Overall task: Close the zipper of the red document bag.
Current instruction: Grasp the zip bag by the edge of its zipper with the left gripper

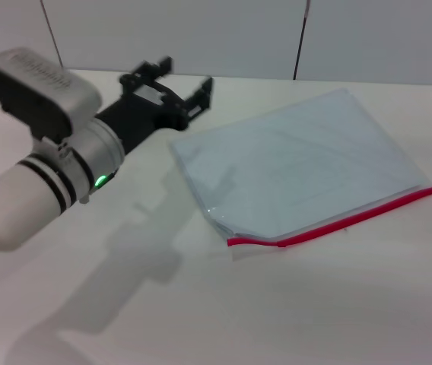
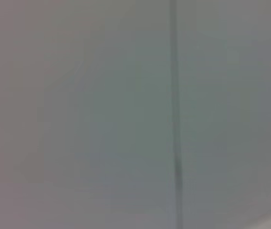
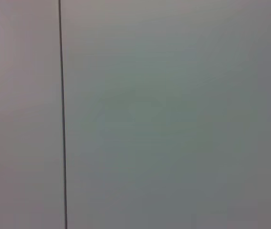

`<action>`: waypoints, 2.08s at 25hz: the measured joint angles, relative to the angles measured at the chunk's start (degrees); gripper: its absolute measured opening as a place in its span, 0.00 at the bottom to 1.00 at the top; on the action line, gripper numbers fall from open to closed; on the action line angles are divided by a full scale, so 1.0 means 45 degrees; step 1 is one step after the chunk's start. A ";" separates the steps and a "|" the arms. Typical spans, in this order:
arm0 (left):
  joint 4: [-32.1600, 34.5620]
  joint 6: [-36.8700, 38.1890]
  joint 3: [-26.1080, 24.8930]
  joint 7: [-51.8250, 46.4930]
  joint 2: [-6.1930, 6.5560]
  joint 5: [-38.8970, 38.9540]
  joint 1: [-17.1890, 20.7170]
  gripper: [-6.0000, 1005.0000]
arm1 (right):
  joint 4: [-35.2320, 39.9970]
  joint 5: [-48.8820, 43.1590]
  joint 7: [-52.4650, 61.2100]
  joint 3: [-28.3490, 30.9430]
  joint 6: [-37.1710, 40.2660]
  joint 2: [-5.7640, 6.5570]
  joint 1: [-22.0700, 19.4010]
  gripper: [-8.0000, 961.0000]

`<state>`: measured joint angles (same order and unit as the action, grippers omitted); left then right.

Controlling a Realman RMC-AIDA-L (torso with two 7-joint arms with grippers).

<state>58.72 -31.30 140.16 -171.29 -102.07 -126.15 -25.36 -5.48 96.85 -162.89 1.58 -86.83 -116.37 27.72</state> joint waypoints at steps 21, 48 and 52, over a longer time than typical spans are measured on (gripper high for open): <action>0.8770 1.7165 -0.3738 0.5593 -0.0518 -0.4242 0.1332 0.74 | 0.0006 0.0020 -0.0006 0.0000 -0.0001 0.0020 -0.0070 0.89; 0.6277 1.6437 -0.3455 0.7548 -0.2794 -0.7862 0.1332 0.74 | 0.0066 0.0025 0.0027 0.0000 -0.0054 0.0020 -0.0080 0.89; 0.5979 1.5877 -0.3504 0.7568 -0.2749 -0.7838 0.1317 0.74 | 0.0066 0.0035 0.0027 0.0000 -0.0054 0.0020 -0.0087 0.89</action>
<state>85.63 40.14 124.39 -137.24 -114.44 -161.43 -19.43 -5.18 97.01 -162.77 1.58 -87.07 -116.28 27.33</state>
